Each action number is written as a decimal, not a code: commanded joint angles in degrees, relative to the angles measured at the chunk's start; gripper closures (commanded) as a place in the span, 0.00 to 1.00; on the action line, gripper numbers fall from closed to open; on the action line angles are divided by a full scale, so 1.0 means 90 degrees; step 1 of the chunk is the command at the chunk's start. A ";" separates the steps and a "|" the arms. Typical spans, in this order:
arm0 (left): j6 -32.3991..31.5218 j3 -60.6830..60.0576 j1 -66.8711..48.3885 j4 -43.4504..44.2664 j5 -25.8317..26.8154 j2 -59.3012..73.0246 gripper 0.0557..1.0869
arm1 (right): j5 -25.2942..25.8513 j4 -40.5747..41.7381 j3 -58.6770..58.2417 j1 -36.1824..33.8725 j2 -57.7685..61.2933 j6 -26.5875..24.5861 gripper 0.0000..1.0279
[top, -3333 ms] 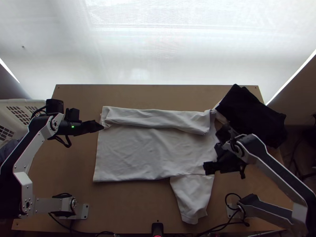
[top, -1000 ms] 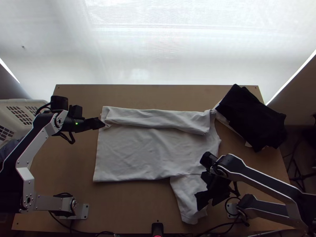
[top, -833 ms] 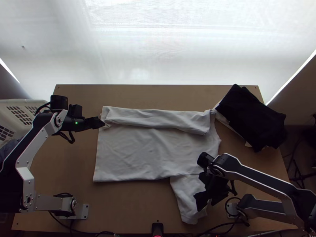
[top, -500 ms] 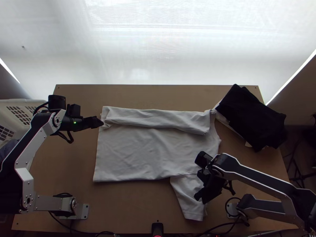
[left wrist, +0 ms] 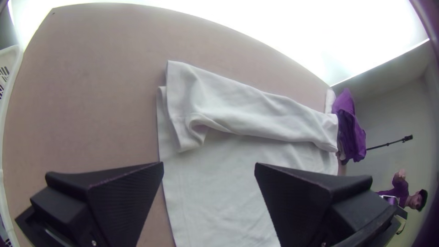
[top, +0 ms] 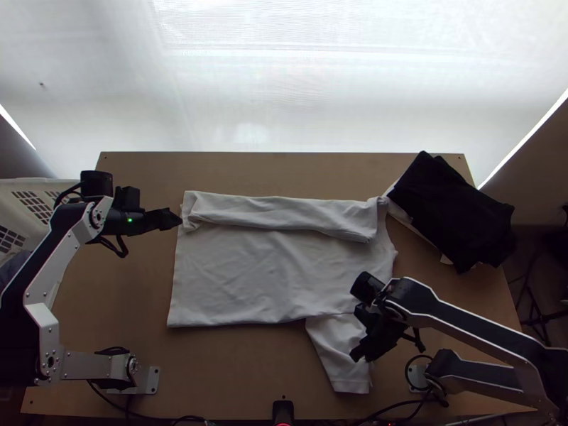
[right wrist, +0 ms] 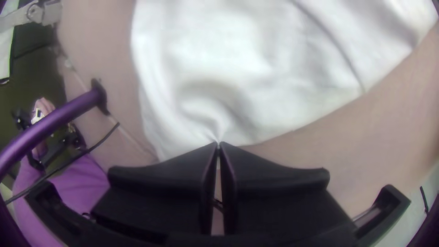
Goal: Fold the t-shirt
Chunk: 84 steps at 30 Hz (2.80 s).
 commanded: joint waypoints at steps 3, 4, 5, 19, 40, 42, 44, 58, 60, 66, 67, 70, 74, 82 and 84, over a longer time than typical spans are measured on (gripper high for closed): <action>0.0063 0.0003 0.0059 -0.0020 0.0018 0.0005 0.06 | -0.0339 -0.0239 0.0762 0.0476 -0.0814 -0.0122 0.97; 0.0073 0.0003 0.0059 -0.0020 0.0018 0.0005 0.06 | -0.0359 -0.0239 0.0898 0.0486 -0.0823 -0.0122 0.97; 0.0073 0.0003 0.0059 -0.0020 0.0028 0.0005 0.06 | -0.0359 -0.0239 0.1045 0.0476 -0.0823 -0.0142 0.97; 0.0161 0.0032 0.0118 -0.0098 0.0037 -0.0015 0.06 | -0.0339 0.0425 0.1670 -0.0979 0.0378 -0.0757 0.97; 0.0288 -0.0154 0.0147 -0.0215 0.0077 -0.0064 0.06 | -0.2068 -0.1489 0.5459 -0.2942 0.4587 -0.1216 0.97; 0.0288 -0.0154 0.0138 -0.0215 0.0077 -0.0064 0.06 | -0.2038 -0.1127 0.5781 -0.3176 0.5055 -0.0679 0.97; 0.0278 -0.0154 0.0138 -0.0225 0.0077 -0.0064 0.06 | -0.2029 -0.0639 0.5947 -0.3352 0.5280 -0.0210 0.97; 0.0278 -0.0251 0.0098 -0.0284 0.0106 -0.0151 0.06 | -0.0486 0.0513 0.5166 -0.3108 0.4255 -0.0054 0.47; 0.0288 -0.0251 0.0108 -0.0284 0.0106 -0.0171 0.06 | -0.0447 0.0513 0.4853 -0.3020 0.3786 -0.0327 0.29; 0.0308 -0.0261 0.0167 -0.0293 0.0116 -0.0220 0.06 | 0.0462 0.0093 0.3701 -0.2815 0.2214 -0.1138 0.04; 0.0298 -0.0261 0.0177 -0.0293 0.0125 -0.0239 0.06 | 0.0706 0.0093 0.3408 -0.2824 0.1970 -0.1314 0.04; 0.0298 -0.0261 0.0186 -0.0332 0.0125 -0.0278 0.06 | 0.1116 0.0093 0.2754 -0.2981 0.1520 -0.1529 0.10; 0.0239 -0.0271 0.0098 -0.0332 0.0135 -0.0269 0.06 | 0.1096 0.0123 0.2558 -0.3059 0.1481 -0.1411 0.24; 0.0132 -0.0193 -0.0038 -0.0332 0.0125 -0.0405 0.06 | 0.1106 0.0699 0.3008 -0.2190 0.1755 -0.0923 0.28; 0.0161 -0.0193 0.0059 -0.0342 0.0125 -0.0415 0.06 | 0.1106 0.0699 0.3144 -0.2072 0.1891 -0.0865 0.28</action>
